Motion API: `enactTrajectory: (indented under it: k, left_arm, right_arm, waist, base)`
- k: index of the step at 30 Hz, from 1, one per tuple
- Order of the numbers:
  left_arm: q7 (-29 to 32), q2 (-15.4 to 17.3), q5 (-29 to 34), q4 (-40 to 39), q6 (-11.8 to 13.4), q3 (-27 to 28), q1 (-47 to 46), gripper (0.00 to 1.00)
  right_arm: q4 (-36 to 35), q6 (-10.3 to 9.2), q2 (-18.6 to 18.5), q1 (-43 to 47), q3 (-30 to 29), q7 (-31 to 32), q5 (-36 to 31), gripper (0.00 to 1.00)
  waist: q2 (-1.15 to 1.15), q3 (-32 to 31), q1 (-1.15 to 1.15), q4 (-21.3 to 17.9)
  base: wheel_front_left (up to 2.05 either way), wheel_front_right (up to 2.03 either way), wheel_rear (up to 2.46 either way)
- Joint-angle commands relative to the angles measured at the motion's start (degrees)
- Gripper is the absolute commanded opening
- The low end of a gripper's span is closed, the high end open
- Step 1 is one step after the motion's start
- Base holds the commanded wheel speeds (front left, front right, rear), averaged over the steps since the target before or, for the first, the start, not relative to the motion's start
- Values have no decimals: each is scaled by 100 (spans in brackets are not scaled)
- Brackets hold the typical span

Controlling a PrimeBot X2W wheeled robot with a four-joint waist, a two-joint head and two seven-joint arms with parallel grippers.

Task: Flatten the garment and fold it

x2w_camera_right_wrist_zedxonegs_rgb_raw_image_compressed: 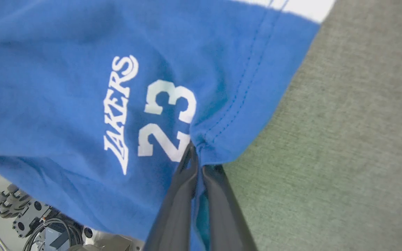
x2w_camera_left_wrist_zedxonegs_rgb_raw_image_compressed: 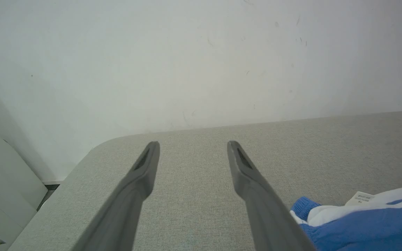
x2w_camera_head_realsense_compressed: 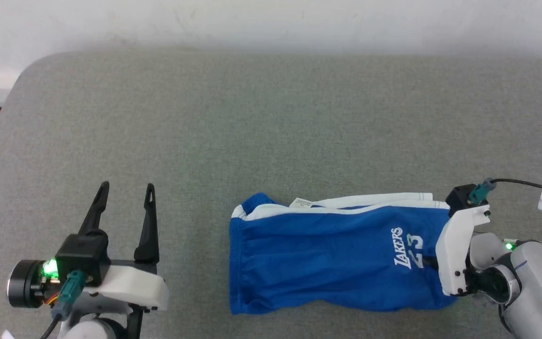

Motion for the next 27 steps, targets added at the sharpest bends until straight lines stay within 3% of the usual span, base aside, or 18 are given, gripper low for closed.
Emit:
enactTrajectory:
  k: [1, 8, 17, 21, 27]
  left_arm:
    - [23, 31, -11, -20, 48, -13, 55, 100]
    - [127, 54, -31, -99, 99, -51, 154, 100]
    - [196, 73, -58, -186, 145, -75, 226, 100]
    - [224, 74, -80, -184, 156, -95, 270, 100]
    - [288, 54, -104, -160, 111, -182, 253, 100]
  right_arm:
    - [-21, -3, 33, 129, 93, -34, 92, 0]
    - [-345, -3, -448, 241, -23, -167, 347, 0]
    - [-657, -3, -961, 587, -772, -171, 195, 0]
    - [-1150, -3, -901, 634, -788, 36, 176, 0]
    - [-2101, -3, -533, 580, -326, 449, 341, 0]
  waist:
    - [0, -147, -1, -87]
    - [0, -307, -1, -221]
    - [0, -341, -1, -316]
    - [0, -397, -1, -349]
    - [0, -502, -1, -309]
  base:
    - [0, 0, 0]
    - [0, 0, 0]
    - [0, 0, 0]
    - [0, 0, 0]
    - [0, 0, 0]
